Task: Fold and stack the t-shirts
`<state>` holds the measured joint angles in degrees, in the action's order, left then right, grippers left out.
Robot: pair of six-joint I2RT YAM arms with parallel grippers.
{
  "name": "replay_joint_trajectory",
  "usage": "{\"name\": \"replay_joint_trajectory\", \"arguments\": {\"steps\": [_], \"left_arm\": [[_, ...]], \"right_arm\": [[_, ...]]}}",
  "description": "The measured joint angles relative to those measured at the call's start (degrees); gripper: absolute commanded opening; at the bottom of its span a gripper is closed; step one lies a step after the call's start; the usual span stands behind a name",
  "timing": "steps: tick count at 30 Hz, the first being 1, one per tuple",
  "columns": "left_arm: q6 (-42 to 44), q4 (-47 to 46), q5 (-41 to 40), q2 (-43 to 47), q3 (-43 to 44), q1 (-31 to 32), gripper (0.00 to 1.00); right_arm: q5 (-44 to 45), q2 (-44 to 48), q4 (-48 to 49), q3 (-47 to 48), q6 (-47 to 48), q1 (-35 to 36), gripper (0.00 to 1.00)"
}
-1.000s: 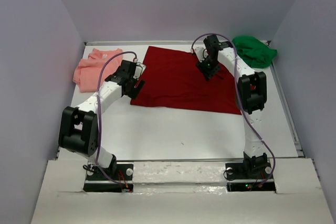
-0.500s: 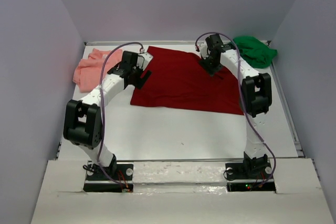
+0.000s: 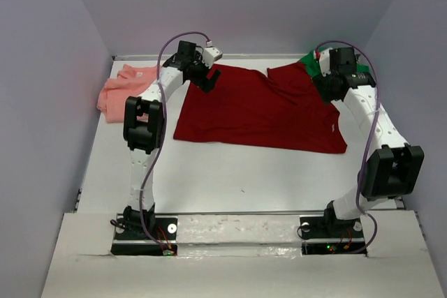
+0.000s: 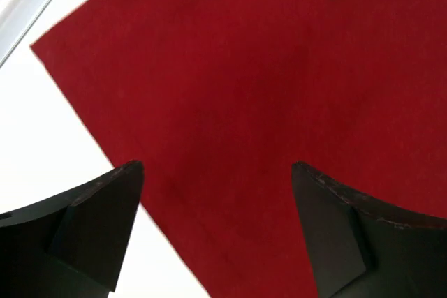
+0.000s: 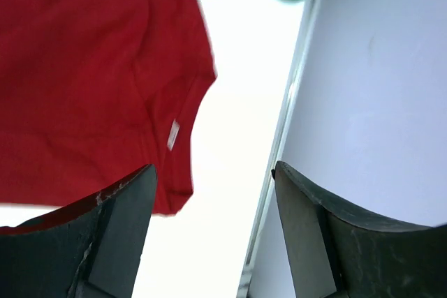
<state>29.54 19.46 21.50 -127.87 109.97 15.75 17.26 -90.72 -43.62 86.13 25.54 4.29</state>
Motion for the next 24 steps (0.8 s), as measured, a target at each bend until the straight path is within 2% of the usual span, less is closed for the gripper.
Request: {"name": "replay_joint_trajectory", "arguments": {"steps": [5, 7, 12, 24], "left_arm": [[0.02, 5.53, 8.15, -9.44, 13.7, -0.57, 0.99], [-0.11, 6.29, 10.71, -11.37, 16.22, -0.76, 0.99], [-1.05, 6.84, 14.82, -12.52, 16.61, -0.87, 0.99], [-0.83, 11.69, 15.54, -16.9, 18.43, -1.64, 0.99]], "right_arm": [[-0.2, 2.14, -0.72, -5.99, -0.92, -0.11, 0.74], [-0.28, 2.43, -0.85, -7.72, -0.96, -0.24, 0.75], [-0.28, 4.2, -1.46, -9.27, -0.96, -1.46, 0.75], [-0.55, 7.3, -2.29, -9.27, -1.25, -1.7, 0.75]]}}
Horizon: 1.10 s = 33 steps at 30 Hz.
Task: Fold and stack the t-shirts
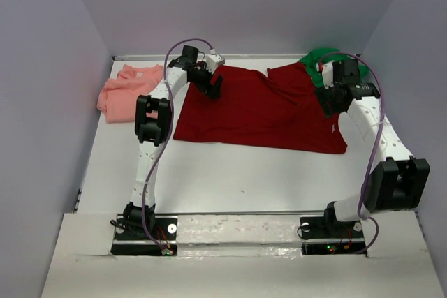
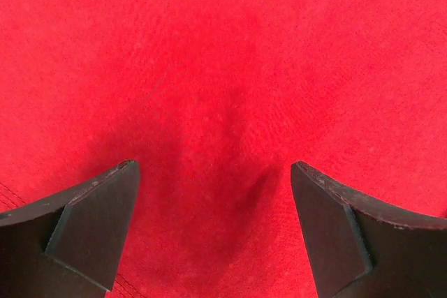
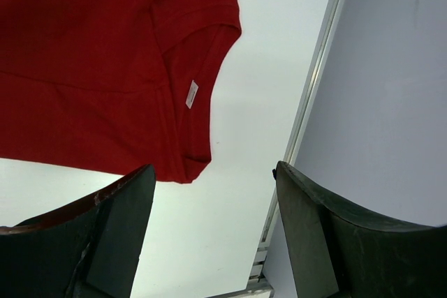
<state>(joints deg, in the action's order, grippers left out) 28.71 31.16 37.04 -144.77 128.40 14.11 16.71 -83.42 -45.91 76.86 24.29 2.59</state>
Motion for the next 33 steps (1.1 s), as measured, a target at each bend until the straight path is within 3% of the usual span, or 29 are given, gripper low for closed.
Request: {"name": "replay_joint_trajectory", "arguments": {"steps": [18, 25, 33], "left_arm": [[2.16, 4.07, -2.12, -2.32, 3.65, -0.37, 0.99], [3.52, 2.29, -2.82, 1.31, -2.91, -0.37, 0.99], [3.39, 1.81, -5.05, 10.95, -17.97, -1.03, 0.99]], "right_arm": [[-1.44, 0.15, -1.66, 0.0, -0.13, -0.26, 0.76], [-2.27, 0.7, -1.77, 0.0, -0.13, -0.37, 0.76], [-3.13, 3.13, -2.03, 0.0, -0.13, -0.37, 0.76]]}}
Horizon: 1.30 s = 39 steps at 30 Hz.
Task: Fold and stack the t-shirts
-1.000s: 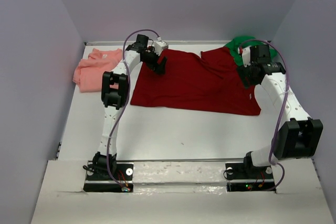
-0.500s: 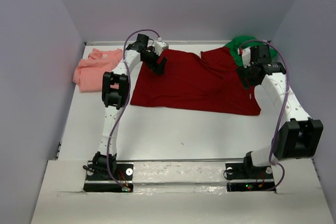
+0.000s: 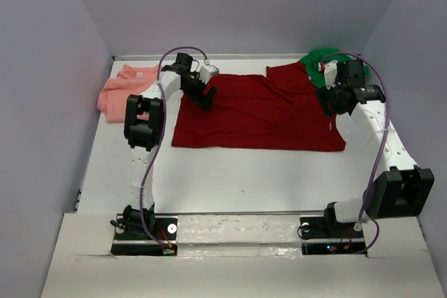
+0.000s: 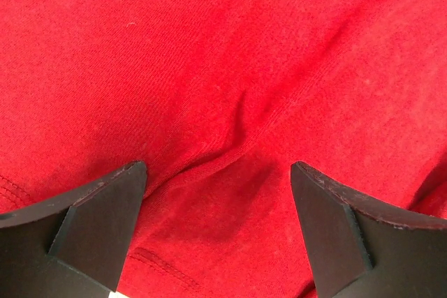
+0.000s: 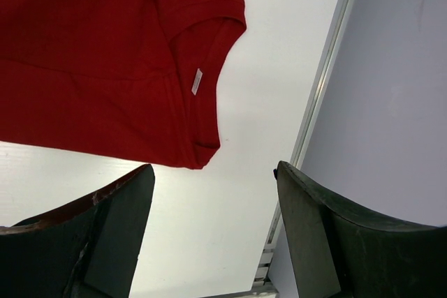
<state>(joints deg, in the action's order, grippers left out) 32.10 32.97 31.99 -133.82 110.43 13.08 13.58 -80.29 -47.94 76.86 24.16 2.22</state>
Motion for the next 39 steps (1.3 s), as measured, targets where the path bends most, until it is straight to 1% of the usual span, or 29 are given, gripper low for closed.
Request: {"name": "replay_joint_trajectory", "arguments": {"steps": [10, 24, 27, 32, 39], "left_arm": [[-2.05, -0.22, -4.66, 3.82, -5.55, -0.46, 0.99], [-2.99, -1.2, -10.69, 15.78, -23.47, -1.01, 0.99], [-3.02, -1.49, -11.39, 17.42, -25.77, -1.16, 0.99], [-3.78, -1.44, -12.55, 18.93, -27.76, -1.31, 0.99], [-5.44, -0.39, -13.29, 18.58, -26.49, -1.33, 0.99]], "right_arm": [[-2.29, 2.6, -0.35, -1.03, 0.04, 0.0, 0.77], [-5.2, 3.87, -0.9, -3.52, 0.5, 0.0, 0.77], [-6.27, 3.8, -1.07, -3.78, 0.48, 0.0, 0.77], [-8.48, 3.23, -1.05, -3.78, 0.46, 0.0, 0.78], [-11.82, -1.64, -1.05, -3.41, 0.46, 0.0, 0.78]]}}
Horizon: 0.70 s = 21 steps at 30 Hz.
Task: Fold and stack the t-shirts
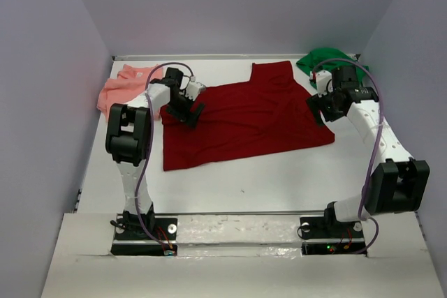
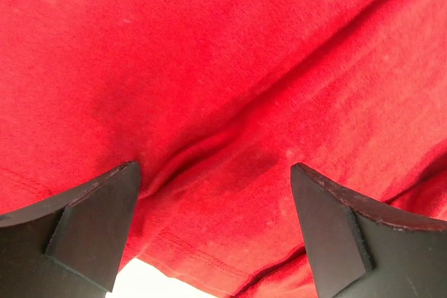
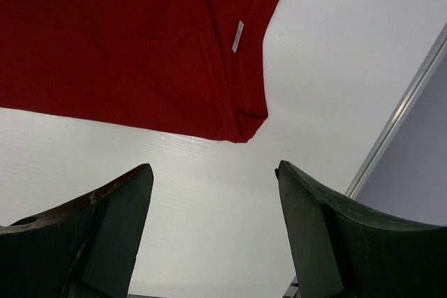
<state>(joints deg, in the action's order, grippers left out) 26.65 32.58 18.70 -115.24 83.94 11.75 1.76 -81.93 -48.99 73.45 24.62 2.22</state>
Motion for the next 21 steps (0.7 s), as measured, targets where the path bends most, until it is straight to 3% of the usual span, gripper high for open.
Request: {"name": "replay_joint_trajectory", "arguments": {"steps": [15, 21], "left_arm": [[-1.42, 5.95, -0.39, -13.7, 21.55, -0.26, 0.99], [-1.38, 6.69, 0.2, -14.82, 23.21, -0.26, 0.99]], "right_arm": [[-2.75, -0.39, -0.04, -0.13, 0.0, 0.0, 0.79], [-2.58, 0.07, -0.04, -0.24, 0.0, 0.0, 0.79]]}}
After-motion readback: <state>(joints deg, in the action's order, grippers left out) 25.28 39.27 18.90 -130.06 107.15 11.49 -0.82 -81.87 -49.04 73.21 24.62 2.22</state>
